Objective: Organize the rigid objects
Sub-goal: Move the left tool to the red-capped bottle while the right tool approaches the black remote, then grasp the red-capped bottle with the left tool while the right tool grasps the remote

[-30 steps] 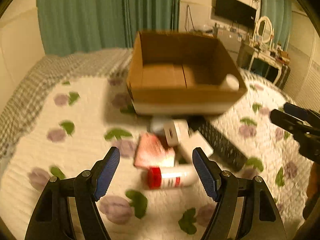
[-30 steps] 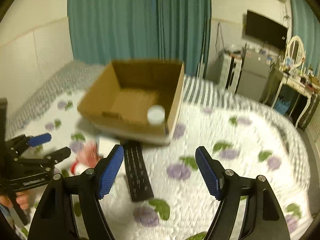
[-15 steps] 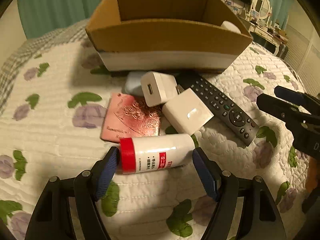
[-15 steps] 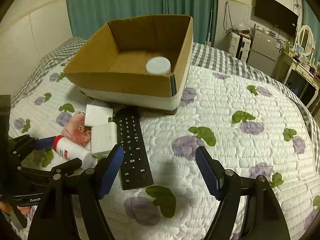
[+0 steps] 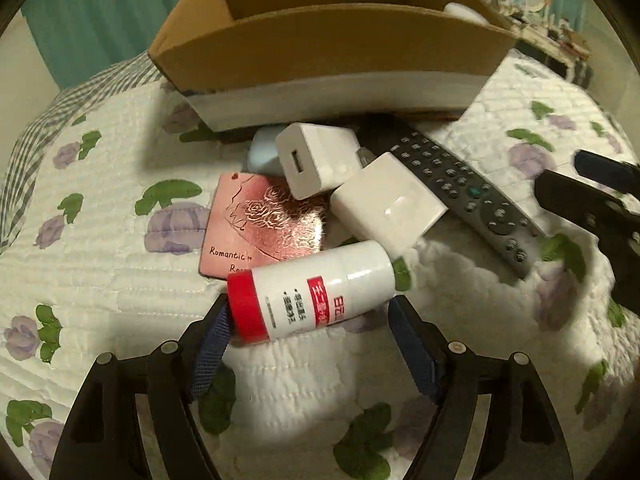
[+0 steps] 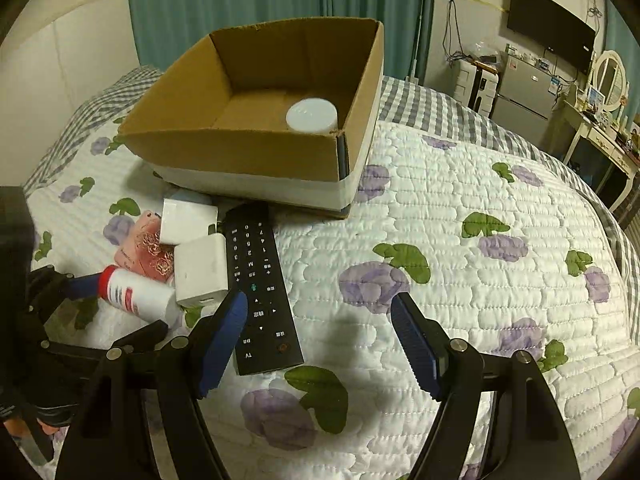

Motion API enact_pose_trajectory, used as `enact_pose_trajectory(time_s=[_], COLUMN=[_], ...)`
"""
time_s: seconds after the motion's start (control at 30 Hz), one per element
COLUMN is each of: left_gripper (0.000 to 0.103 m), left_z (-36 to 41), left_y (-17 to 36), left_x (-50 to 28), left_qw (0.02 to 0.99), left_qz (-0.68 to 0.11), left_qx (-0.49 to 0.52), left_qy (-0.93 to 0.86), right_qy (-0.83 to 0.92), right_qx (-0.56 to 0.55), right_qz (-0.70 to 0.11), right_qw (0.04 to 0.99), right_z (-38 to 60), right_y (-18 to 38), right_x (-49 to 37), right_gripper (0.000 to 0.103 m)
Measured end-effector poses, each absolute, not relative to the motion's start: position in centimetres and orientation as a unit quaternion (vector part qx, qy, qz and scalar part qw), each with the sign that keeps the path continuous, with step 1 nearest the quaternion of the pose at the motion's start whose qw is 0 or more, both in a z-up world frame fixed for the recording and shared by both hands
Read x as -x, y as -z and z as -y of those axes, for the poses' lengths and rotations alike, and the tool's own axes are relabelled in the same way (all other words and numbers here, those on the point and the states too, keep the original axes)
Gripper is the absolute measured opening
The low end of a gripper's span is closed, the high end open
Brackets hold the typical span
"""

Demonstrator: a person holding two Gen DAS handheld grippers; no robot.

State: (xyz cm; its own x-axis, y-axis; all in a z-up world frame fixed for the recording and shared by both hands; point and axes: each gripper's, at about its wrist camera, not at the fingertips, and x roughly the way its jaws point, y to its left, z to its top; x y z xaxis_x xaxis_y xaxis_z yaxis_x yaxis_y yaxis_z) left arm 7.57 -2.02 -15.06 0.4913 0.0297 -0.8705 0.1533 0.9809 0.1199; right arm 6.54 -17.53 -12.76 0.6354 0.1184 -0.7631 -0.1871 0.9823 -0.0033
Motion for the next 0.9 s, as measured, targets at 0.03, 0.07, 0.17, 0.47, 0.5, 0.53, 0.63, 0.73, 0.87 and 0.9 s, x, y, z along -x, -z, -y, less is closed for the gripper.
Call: enact_pose_trajectory(time_s=[0.03, 0.07, 0.17, 0.47, 0.5, 0.53, 0.63, 0.73, 0.87, 0.9], left_gripper=[0.082, 0.082, 0.083, 0.083, 0.083, 0.082, 0.083, 0.081, 0.07, 0.065], left_z=[2.1, 2.2, 1.9, 0.1, 0.2, 0.2, 1.1, 2.2, 4.6, 4.9], left_y=[15.3, 15.4, 15.4, 14.1, 13.9, 13.8, 14.0, 14.9, 16.2, 16.1], left_x=[-7.7, -7.8, -8.2, -7.8, -7.9, -8.1, -8.5, -9.0, -8.4, -8.0], left_qw=[0.858, 0.858, 0.86, 0.857, 0.858, 0.858, 0.853, 0.846, 0.835, 0.836], left_qz=[-0.505, -0.506, -0.506, -0.51, -0.506, -0.503, -0.501, -0.501, -0.494, -0.49], left_qx=[-0.089, -0.088, -0.067, -0.062, -0.075, -0.085, -0.113, -0.142, -0.204, -0.21], left_qy=[0.03, 0.024, 0.012, 0.053, 0.057, 0.063, 0.09, 0.111, 0.13, 0.133], right_qy=[-0.083, -0.082, -0.08, -0.089, -0.091, -0.094, -0.102, -0.113, -0.126, -0.13], right_qx=[0.043, 0.044, 0.047, 0.067, 0.065, 0.063, 0.067, 0.073, 0.054, 0.055], right_qz=[-0.42, -0.422, -0.426, -0.432, -0.434, -0.436, -0.445, -0.448, -0.449, -0.449], right_qw=[0.903, 0.902, 0.9, 0.895, 0.894, 0.893, 0.887, 0.884, 0.883, 0.882], right_z=[17.5, 17.5, 17.4, 16.9, 16.9, 16.9, 16.7, 16.2, 16.3, 16.1], right_y=[12.9, 13.0, 13.3, 13.8, 13.9, 14.1, 14.8, 15.5, 15.6, 15.7], right_x=[-6.6, -6.6, -6.6, -6.8, -6.9, -7.1, -7.8, -8.4, -9.4, -9.6], right_gripper=[0.074, 0.074, 0.074, 0.074, 0.074, 0.074, 0.074, 0.074, 0.074, 0.074])
